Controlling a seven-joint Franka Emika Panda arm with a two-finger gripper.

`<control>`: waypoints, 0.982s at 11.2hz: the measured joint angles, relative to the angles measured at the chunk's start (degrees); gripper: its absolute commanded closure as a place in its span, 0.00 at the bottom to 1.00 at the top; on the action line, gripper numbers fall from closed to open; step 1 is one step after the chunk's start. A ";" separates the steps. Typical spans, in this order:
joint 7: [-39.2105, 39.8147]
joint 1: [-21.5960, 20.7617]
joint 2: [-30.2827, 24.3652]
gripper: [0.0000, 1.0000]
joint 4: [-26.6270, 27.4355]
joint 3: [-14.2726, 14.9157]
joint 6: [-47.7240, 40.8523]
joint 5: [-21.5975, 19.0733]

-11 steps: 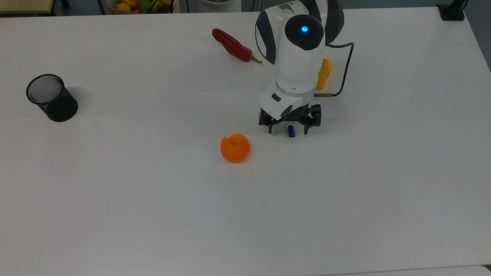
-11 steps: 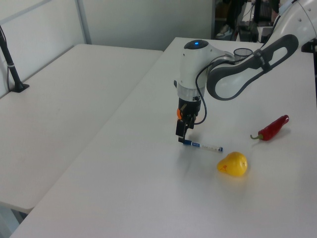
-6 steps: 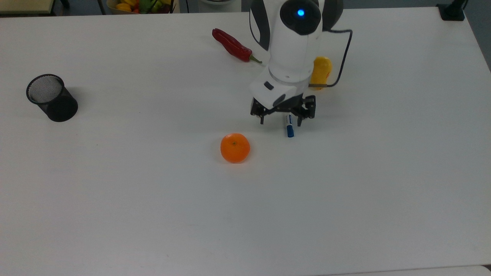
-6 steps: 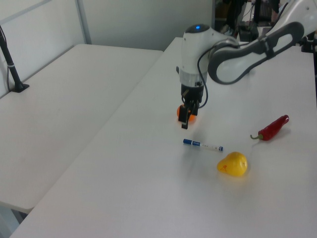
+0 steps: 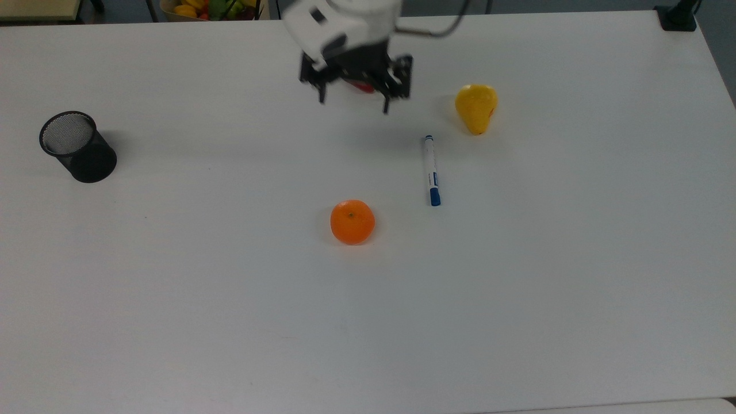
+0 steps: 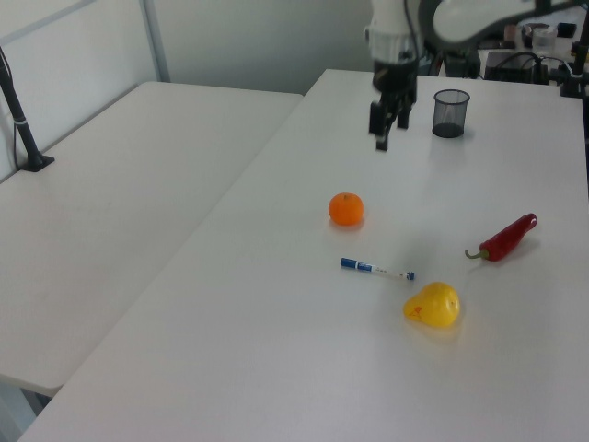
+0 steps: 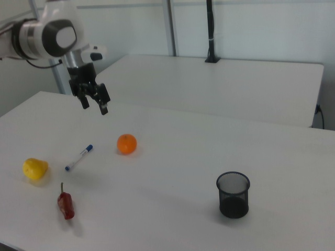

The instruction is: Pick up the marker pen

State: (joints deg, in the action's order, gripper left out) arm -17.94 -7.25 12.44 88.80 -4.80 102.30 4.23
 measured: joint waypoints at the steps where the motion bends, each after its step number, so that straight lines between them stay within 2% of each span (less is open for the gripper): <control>1: 2.08 1.80 -3.63 0.00 -0.08 0.01 -3.64 -1.13; 3: 6.33 4.81 -10.68 0.00 -0.10 0.07 -13.06 -2.68; 6: 14.64 9.84 -17.14 0.00 -0.43 0.19 -24.36 -5.09; 8: 18.01 12.38 -19.62 0.00 -0.52 1.03 -26.94 -5.97; 11: 18.96 12.09 -19.47 0.00 -0.25 1.81 -24.82 -6.34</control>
State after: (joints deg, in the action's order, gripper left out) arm 1.01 4.85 -7.04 88.55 -2.98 77.48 -2.11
